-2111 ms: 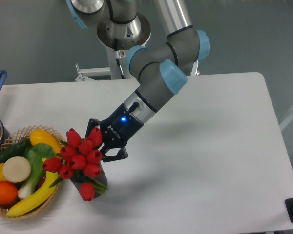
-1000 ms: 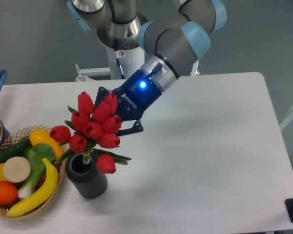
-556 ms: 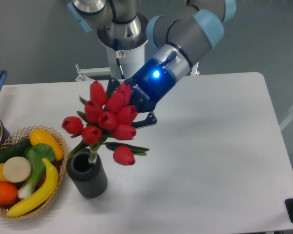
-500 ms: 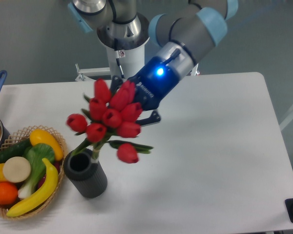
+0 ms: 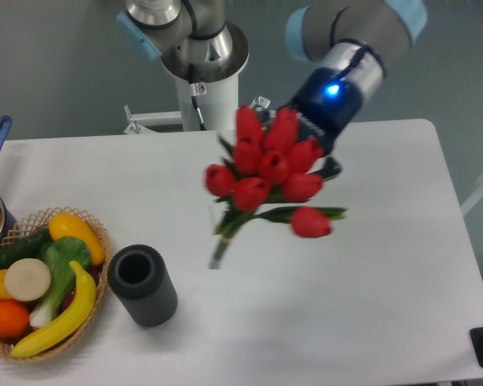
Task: Pick up the flowers from the vase
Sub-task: 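Carry the held tulips away from the vase over the open table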
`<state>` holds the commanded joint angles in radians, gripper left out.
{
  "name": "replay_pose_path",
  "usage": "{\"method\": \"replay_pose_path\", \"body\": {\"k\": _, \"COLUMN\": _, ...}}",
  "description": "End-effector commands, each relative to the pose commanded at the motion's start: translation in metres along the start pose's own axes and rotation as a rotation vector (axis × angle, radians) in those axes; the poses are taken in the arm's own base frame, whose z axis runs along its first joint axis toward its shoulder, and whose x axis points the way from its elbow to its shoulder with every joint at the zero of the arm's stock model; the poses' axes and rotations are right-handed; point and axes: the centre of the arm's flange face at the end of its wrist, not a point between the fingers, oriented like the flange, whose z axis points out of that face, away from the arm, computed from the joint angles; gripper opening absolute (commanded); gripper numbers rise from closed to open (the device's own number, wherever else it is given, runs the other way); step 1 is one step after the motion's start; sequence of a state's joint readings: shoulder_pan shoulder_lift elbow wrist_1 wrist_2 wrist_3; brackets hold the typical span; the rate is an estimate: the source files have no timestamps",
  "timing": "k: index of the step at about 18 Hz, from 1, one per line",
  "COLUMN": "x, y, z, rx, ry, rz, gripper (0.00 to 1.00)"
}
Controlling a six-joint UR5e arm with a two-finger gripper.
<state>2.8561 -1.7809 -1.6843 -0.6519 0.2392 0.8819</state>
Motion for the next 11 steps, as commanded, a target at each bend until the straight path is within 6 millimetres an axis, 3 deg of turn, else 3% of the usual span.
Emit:
{"method": "replay_pose_path", "body": {"k": 3, "x": -0.020, "y": 0.025, "z": -0.024, "rx": -0.039, "ry": -0.071, "rz": 0.037, "gripper": 0.00}}
{"method": "replay_pose_path", "body": {"k": 5, "x": -0.031, "y": 0.056, "z": -0.043, "rx": -0.127, "ry": -0.150, "rz": 0.075, "gripper": 0.00}}
{"method": "replay_pose_path", "body": {"k": 11, "x": -0.039, "y": 0.129, "z": -0.061, "rx": -0.498, "ry": -0.313, "rz": 0.059, "gripper": 0.00}}
